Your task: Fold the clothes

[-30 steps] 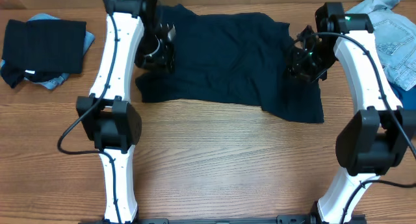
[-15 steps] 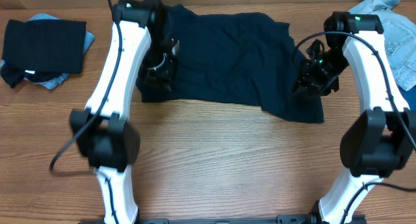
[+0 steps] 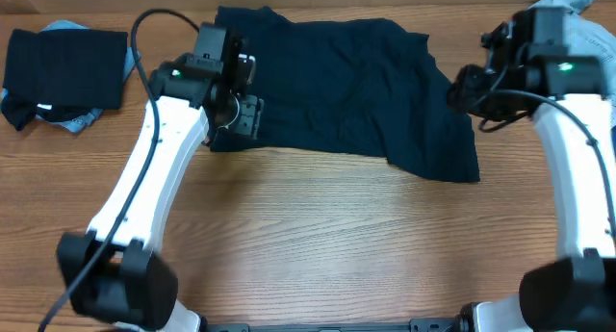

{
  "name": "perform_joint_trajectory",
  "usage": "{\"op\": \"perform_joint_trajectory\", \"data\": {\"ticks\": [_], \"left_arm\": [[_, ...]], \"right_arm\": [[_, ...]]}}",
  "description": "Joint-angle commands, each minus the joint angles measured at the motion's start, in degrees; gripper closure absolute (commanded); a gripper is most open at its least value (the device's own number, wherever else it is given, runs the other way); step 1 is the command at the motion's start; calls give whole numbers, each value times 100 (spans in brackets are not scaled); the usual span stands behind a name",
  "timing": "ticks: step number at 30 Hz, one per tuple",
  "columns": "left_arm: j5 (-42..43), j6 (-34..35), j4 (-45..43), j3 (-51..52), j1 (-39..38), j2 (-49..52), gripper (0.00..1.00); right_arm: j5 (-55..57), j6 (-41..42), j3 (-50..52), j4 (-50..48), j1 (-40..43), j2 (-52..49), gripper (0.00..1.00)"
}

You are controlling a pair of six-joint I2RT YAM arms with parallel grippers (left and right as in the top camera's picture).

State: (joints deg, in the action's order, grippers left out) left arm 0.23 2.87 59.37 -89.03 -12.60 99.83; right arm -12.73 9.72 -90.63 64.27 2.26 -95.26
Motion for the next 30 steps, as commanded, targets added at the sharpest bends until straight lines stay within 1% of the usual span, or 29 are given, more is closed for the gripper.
{"op": "perform_joint_trajectory", "data": {"ticks": [1, 2, 5, 8, 10, 11, 12, 14, 16, 18, 19, 21, 23, 30], "left_arm": [[321, 173, -649, 461, 271, 114, 35], [321, 177, -767, 525, 323, 116, 34], [275, -24, -890, 579, 448, 116, 31], [280, -162, -1071, 680, 525, 149, 32], [341, -173, -1220, 732, 549, 251, 39], [400, -236, -1257, 732, 546, 332, 47], [431, -273, -1274, 732, 546, 428, 52], [498, -264, -1270, 732, 535, 767, 64], [577, -267, -1279, 732, 535, 935, 66], [575, -264, -1318, 732, 538, 1104, 73], [579, -243, -1325, 732, 538, 1174, 78], [577, -245, -1327, 732, 538, 1294, 83], [531, -245, -1344, 732, 542, 1377, 86], [361, -271, -1513, 732, 555, 1617, 87]], "right_arm": [[111, 407, 896, -535, 66, -107, 48], [157, 404, 1073, -658, 101, -107, 45], [168, 380, 1283, -743, 229, -107, 43], [179, 385, 1370, -839, 299, -107, 43], [177, 387, 1414, -986, 302, -120, 43], [177, 393, 1445, -1084, 302, -129, 43], [179, 409, 1453, -1123, 302, -129, 43], [179, 409, 1456, -1231, 308, -168, 42], [179, 407, 1456, -1241, 308, -190, 41], [179, 407, 1456, -1235, 308, -210, 40], [181, 407, 1456, -1233, 308, -216, 40], [227, 407, 1456, -1233, 308, -216, 40], [269, 407, 1456, -1215, 308, -216, 39], [304, 404, 1456, -1152, 308, -216, 39]]}}
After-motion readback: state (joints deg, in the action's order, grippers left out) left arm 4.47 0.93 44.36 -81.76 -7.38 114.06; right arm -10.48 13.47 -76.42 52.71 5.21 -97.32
